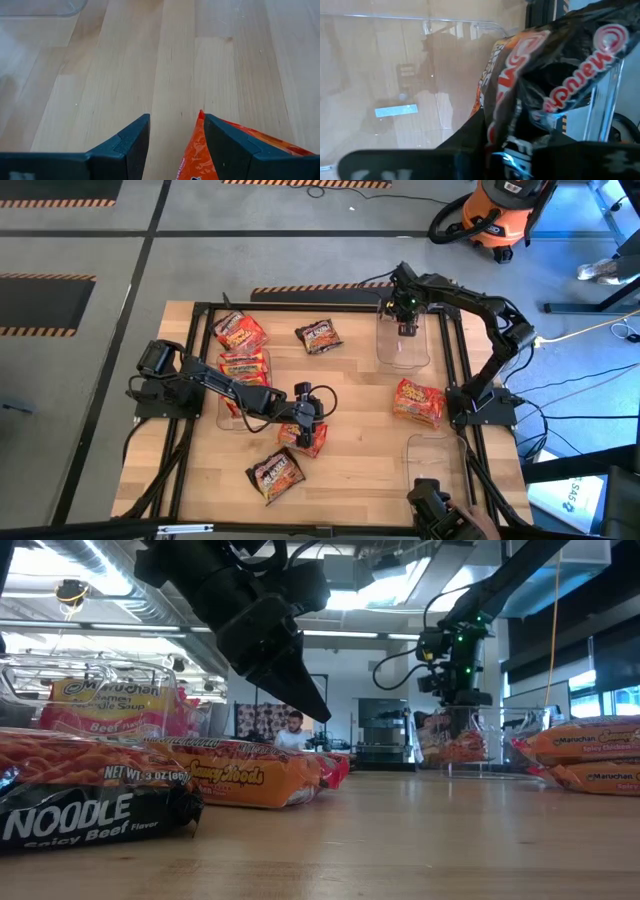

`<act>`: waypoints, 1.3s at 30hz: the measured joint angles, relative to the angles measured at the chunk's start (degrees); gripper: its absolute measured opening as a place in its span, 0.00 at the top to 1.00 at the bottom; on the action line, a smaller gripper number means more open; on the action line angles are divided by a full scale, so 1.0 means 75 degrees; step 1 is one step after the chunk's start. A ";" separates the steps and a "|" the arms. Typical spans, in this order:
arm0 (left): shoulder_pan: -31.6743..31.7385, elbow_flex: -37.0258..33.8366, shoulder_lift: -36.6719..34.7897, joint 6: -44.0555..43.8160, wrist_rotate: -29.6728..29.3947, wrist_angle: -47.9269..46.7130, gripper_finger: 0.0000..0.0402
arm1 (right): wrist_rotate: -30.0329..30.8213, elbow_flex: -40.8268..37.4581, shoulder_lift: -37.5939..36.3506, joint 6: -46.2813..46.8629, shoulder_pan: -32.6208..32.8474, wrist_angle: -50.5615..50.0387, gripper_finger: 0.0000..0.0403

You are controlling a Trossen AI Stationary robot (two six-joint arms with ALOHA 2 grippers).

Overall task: Sort Maruchan noodles
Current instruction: Put the black noodle pack into the top transparent bin

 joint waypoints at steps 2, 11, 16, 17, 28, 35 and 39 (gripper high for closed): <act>0.0000 0.0000 0.0000 0.0000 0.0014 0.0000 0.55 | 0.0003 0.0000 -0.0002 0.0008 0.0000 -0.0002 0.76; 0.0000 0.0000 0.0000 0.0000 0.0015 0.0003 0.55 | 0.0260 0.0000 -0.0006 0.0018 0.0000 0.0024 0.63; 0.0000 0.0000 0.0000 -0.0003 0.0015 0.0003 0.55 | 0.0904 0.0000 -0.0006 -0.0049 0.0006 0.0084 0.64; 0.0000 0.0000 0.0000 0.0000 0.0015 0.0003 0.55 | 0.1004 0.0000 -0.0006 -0.0052 0.0006 0.0110 0.64; 0.0000 0.0000 0.0000 0.0000 0.0015 0.0041 0.55 | 0.1110 0.0000 -0.0030 -0.0052 0.0009 0.0092 0.65; 0.0000 0.0000 -0.0001 0.0000 0.0015 0.0155 0.55 | 0.2000 0.0002 -0.0419 0.0191 0.0443 -0.0036 0.65; 0.0000 0.0000 -0.0001 0.0000 0.0015 0.0157 0.55 | 0.2477 0.0006 -0.0759 0.0433 0.0783 -0.0169 0.65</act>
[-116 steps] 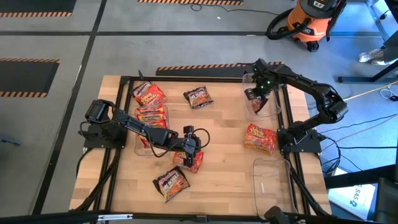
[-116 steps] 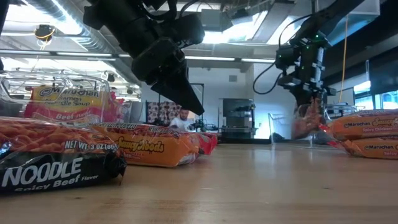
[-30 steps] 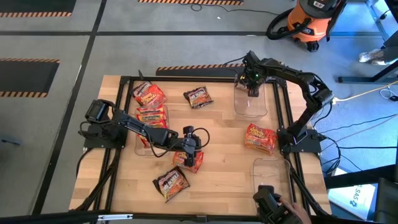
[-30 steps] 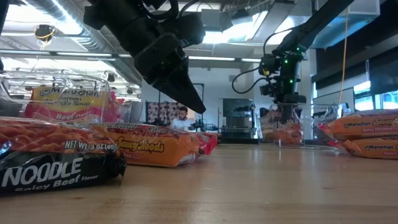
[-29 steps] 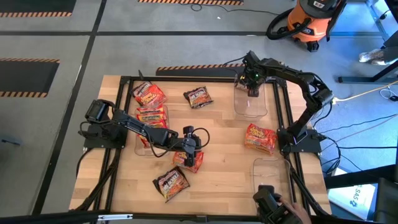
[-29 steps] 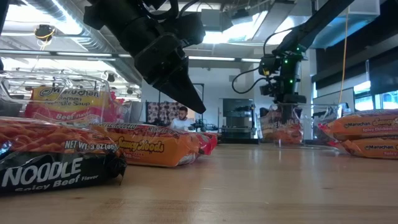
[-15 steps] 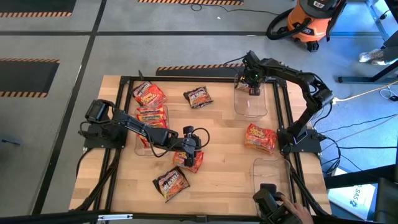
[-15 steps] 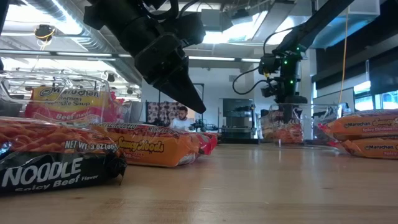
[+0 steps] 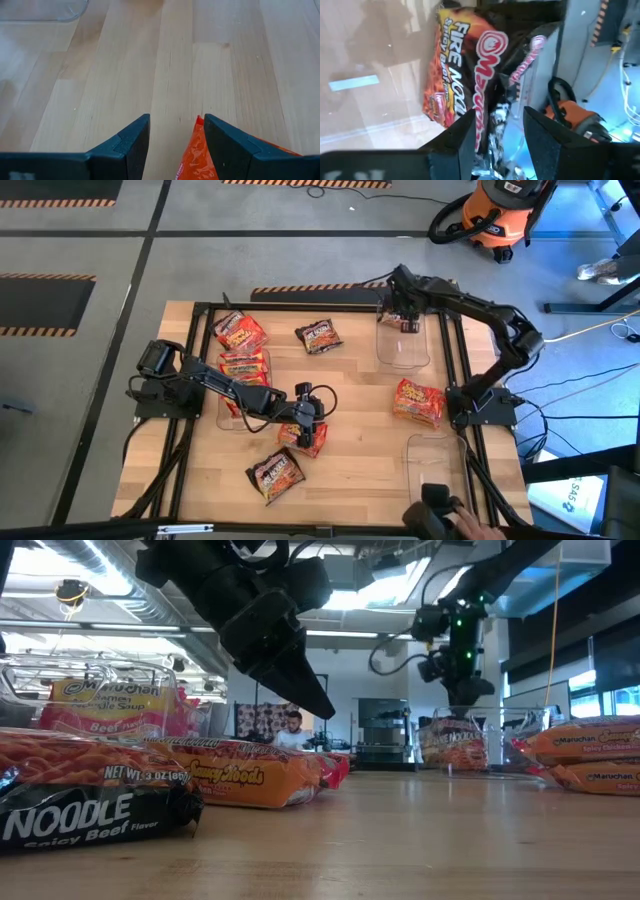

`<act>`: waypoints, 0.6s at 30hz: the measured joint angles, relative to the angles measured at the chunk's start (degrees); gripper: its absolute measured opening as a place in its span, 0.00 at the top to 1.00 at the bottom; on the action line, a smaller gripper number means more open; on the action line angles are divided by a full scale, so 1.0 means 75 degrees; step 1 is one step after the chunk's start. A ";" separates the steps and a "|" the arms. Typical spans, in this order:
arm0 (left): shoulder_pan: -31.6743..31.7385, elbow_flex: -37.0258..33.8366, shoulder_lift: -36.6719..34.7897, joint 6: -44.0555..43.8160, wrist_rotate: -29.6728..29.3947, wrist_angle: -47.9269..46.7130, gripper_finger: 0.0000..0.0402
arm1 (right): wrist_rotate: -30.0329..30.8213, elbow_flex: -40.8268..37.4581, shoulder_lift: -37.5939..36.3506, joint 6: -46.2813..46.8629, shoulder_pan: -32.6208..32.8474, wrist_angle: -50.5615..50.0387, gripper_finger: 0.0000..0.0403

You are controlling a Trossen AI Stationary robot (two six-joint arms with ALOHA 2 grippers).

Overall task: Sort Maruchan noodles
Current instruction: Put the black noodle pack into the top transparent bin

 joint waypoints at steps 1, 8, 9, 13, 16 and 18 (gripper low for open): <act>0.0000 0.0000 -0.0002 0.0000 0.0000 0.0003 0.55 | 0.0083 0.0000 -0.0109 0.0107 0.0118 -0.0003 0.65; 0.0000 0.0000 -0.0002 0.0000 -0.0002 0.0000 0.55 | 0.0327 0.0000 -0.1132 0.1151 0.0887 -0.0326 0.65; 0.0000 0.0000 -0.0002 0.0000 -0.0002 -0.0003 0.55 | 0.0255 0.0000 -0.1320 0.1375 0.1000 -0.0332 0.65; -0.0025 0.0000 -0.0013 0.0000 -0.0003 -0.0014 0.55 | -0.0595 0.0000 -0.2092 0.2472 0.1682 -0.0331 0.65; -0.0099 0.0009 -0.0066 0.0036 -0.0014 -0.0042 0.55 | -0.1586 0.0003 -0.2523 0.3383 0.2340 -0.0276 0.65; -0.0171 0.0012 -0.0087 0.0043 -0.0024 -0.0066 0.55 | -0.2111 0.0003 -0.2657 0.3932 0.2814 -0.0265 0.65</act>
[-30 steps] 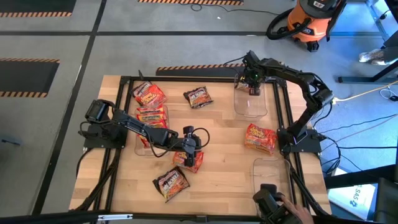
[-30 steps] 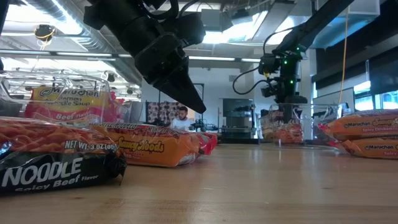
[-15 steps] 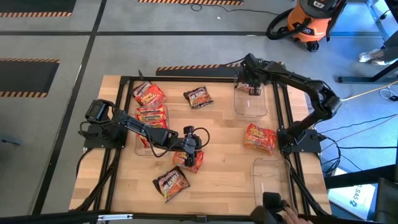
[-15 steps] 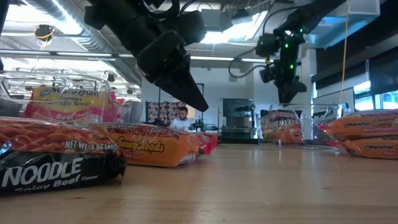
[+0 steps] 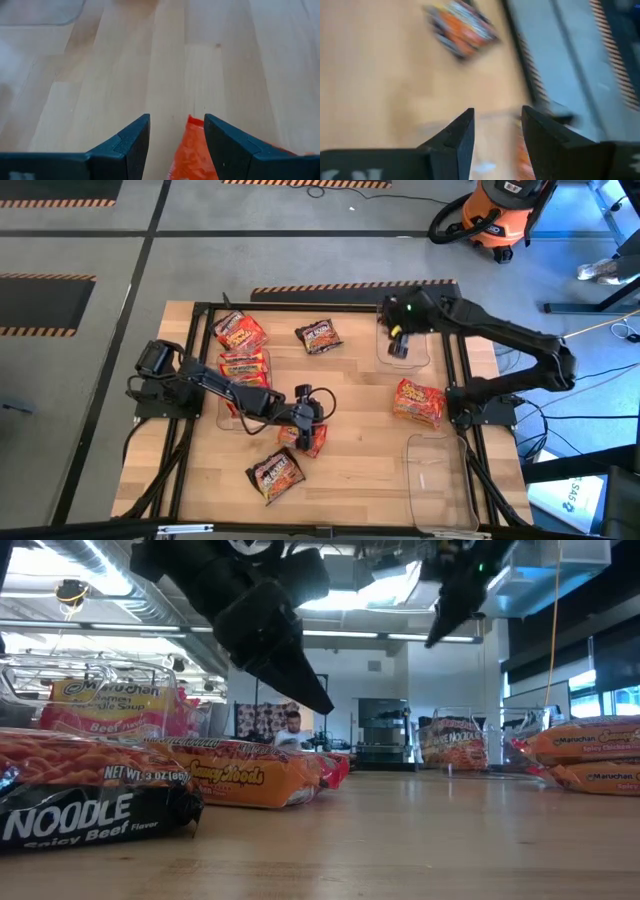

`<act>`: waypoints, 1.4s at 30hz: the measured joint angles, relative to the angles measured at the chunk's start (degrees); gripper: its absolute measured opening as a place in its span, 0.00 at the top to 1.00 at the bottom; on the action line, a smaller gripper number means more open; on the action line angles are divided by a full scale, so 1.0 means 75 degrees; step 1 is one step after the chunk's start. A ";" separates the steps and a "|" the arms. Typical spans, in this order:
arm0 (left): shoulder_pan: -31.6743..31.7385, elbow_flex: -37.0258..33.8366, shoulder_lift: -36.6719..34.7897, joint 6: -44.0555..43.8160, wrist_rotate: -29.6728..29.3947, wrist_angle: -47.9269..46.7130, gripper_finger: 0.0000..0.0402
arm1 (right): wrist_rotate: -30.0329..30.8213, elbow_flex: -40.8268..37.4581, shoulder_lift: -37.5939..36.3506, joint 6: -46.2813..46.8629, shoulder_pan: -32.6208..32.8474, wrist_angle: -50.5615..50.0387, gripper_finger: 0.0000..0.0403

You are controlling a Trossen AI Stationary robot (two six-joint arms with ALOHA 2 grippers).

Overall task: Sort Maruchan noodles
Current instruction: Put the black noodle pack into the top transparent bin

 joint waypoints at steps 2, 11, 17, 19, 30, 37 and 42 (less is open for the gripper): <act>-0.0064 -0.0004 -0.0103 0.0012 -0.0005 -0.0090 0.55 | -0.0407 0.0000 -0.0047 0.0531 0.0531 0.0010 0.65; -0.0444 -0.0001 -0.0824 -0.0252 -0.0033 -0.0880 0.55 | -0.0785 -0.0462 0.0183 0.2336 0.2918 0.1399 0.65; -0.0806 -0.0003 -0.1096 -0.1397 -0.0235 -0.1716 0.55 | -0.0916 -0.0946 0.0609 0.3871 0.4248 0.3149 0.65; -0.1076 -0.0015 -0.1092 -0.1845 -0.0100 -0.1803 0.55 | -0.1062 -0.1040 0.0843 0.4678 0.4694 0.3996 0.65; -0.3071 -0.0008 -0.0974 -0.4913 -0.0202 -0.1832 0.55 | -0.0909 -0.1026 0.2470 0.6075 0.6143 0.6234 0.45; -0.4065 -0.0017 -0.0775 -0.6934 -0.0442 -0.1744 0.55 | -0.0967 -0.1025 0.3502 0.6720 0.6678 0.7130 0.27; -0.4369 -0.0017 -0.0775 -0.8474 -0.0800 -0.1894 0.55 | -0.0704 -0.1014 0.3977 0.7310 0.7056 0.7284 0.26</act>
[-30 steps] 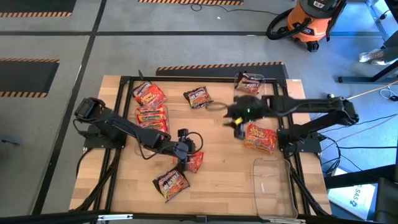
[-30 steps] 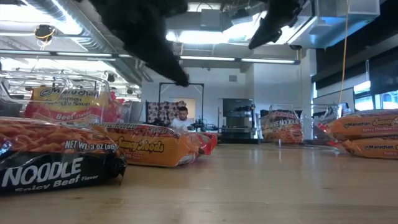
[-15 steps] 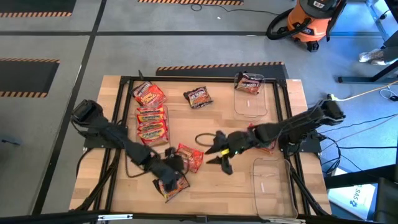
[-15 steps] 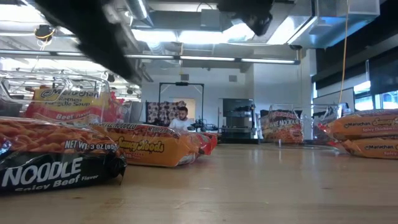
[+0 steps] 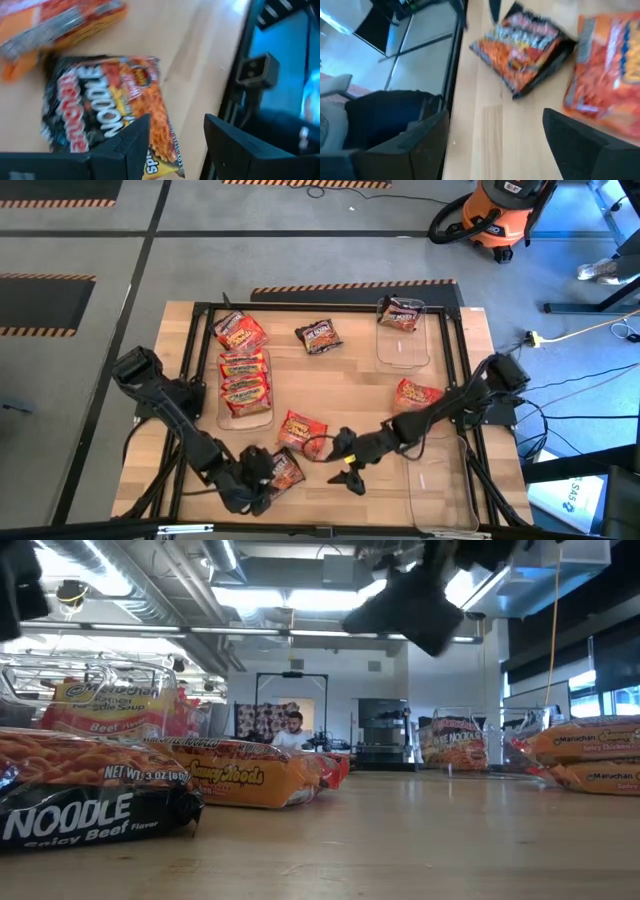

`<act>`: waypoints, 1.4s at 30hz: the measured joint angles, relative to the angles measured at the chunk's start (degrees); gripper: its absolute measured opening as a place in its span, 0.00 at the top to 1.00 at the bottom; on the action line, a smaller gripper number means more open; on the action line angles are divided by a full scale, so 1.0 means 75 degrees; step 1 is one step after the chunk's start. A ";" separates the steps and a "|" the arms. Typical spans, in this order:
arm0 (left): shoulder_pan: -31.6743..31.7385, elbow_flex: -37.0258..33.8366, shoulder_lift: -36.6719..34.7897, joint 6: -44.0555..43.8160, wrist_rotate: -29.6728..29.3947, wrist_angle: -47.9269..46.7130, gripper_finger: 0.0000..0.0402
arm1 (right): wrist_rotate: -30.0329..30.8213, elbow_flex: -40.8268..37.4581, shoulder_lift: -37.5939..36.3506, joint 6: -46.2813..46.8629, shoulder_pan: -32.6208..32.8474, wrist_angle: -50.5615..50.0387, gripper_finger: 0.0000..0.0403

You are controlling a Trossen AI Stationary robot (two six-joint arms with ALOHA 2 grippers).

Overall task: Sort Maruchan noodles
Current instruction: Put the black noodle pack into the top transparent bin

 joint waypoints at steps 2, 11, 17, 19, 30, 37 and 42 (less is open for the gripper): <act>-0.0009 0.0003 0.0020 -0.0914 -0.0043 -0.0254 0.55 | 0.0091 -0.0006 0.0131 0.0210 0.0140 -0.0064 0.27; 0.0102 0.0003 0.0878 -0.3381 -0.0063 -0.1085 0.55 | 0.0545 -0.0009 0.0448 0.0489 0.0476 -0.0018 0.29; 0.0409 0.0013 0.1367 -0.0309 -0.0138 0.0891 0.55 | 0.0543 -0.0009 0.0448 0.0472 0.0470 -0.0048 0.29; 0.0485 0.0003 0.1514 0.1157 -0.0173 0.1654 0.55 | 0.0543 -0.0009 0.0448 0.0472 0.0450 -0.0049 0.29; 0.1260 0.0051 0.2228 0.4247 -0.0202 0.3119 0.55 | 0.0592 -0.0009 0.0448 0.0956 0.0450 -0.0062 0.29; 0.1098 0.0521 0.1380 0.5115 -0.0174 0.2809 0.55 | 0.0862 -0.0006 0.0448 0.1479 0.0306 -0.0122 0.29; 0.0523 0.0571 0.1230 0.4880 -0.0325 0.2744 0.55 | 0.0975 -0.0006 0.0461 0.1730 0.0038 -0.0112 0.29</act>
